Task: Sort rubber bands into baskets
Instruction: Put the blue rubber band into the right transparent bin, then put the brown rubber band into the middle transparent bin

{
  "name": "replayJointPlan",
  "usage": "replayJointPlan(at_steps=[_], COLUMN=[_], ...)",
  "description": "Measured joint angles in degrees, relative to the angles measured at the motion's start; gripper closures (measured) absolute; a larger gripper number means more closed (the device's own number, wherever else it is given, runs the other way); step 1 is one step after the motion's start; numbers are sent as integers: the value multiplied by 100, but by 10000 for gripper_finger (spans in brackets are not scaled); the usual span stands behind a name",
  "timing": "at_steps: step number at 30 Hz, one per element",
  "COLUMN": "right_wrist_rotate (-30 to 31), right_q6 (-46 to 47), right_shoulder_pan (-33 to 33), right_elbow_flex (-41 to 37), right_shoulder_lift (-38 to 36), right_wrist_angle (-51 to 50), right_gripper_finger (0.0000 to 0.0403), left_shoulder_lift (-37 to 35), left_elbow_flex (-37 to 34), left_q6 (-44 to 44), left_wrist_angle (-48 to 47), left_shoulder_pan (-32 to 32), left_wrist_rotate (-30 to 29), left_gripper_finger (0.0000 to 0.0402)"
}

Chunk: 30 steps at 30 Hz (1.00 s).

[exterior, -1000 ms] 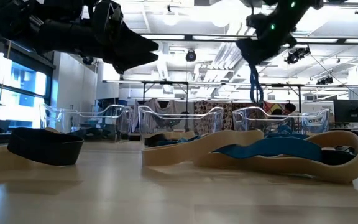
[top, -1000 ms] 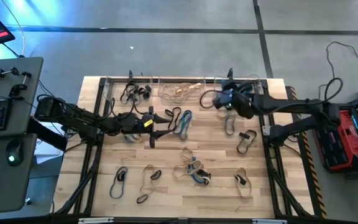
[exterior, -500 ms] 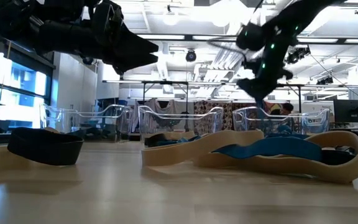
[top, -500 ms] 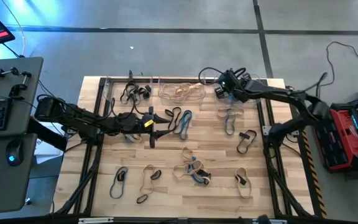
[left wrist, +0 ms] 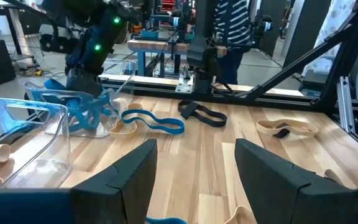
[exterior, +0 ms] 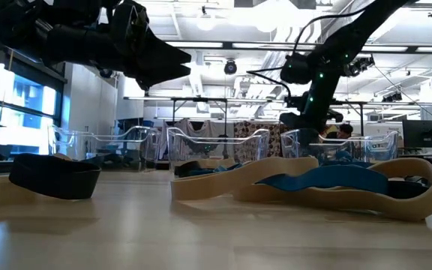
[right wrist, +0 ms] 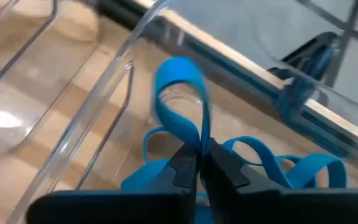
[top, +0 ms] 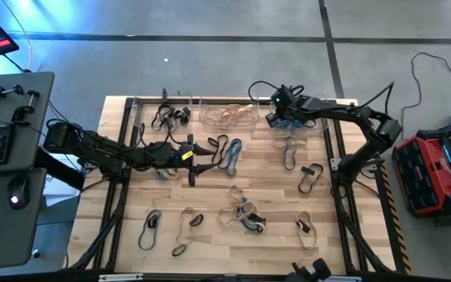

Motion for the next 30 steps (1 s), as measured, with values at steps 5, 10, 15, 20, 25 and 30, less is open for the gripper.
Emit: replayJointPlan(at_steps=[5, 10, 15, 20, 25, 30], right_wrist_rotate=[-32, -7, 9, 6, -8, -20], right_q6=[-377, -445, -470, -398, -182, -161], right_shoulder_pan=[-9, 27, 349, 1103, 2232, 3384], right_elbow_flex=[-9, -9, -9, -9, -9, -113], right_shoulder_lift=[-142, -581, -1268, -1923, -2207, -2208], right_wrist_angle=[-127, -364, -809, -1187, -1260, -456], right_gripper_finger=[322, 246, 209, 206, 206, 206], left_shoulder_lift=[0, 0, 0, 2, 2, 2], left_elbow_flex=[0, 0, 0, 0, 134, 395], left_q6=[2, 0, 4, 7, 140, 211], left_wrist_angle=[2, -1, -145, -455, -1221, -2001], left_shoulder_pan=[-2, -2, -2, -7, -136, -386], left_wrist_rotate=[-2, 0, 0, 29, 416, 445], left_gripper_finger=[192, 192, 192, 192, 199, 217])
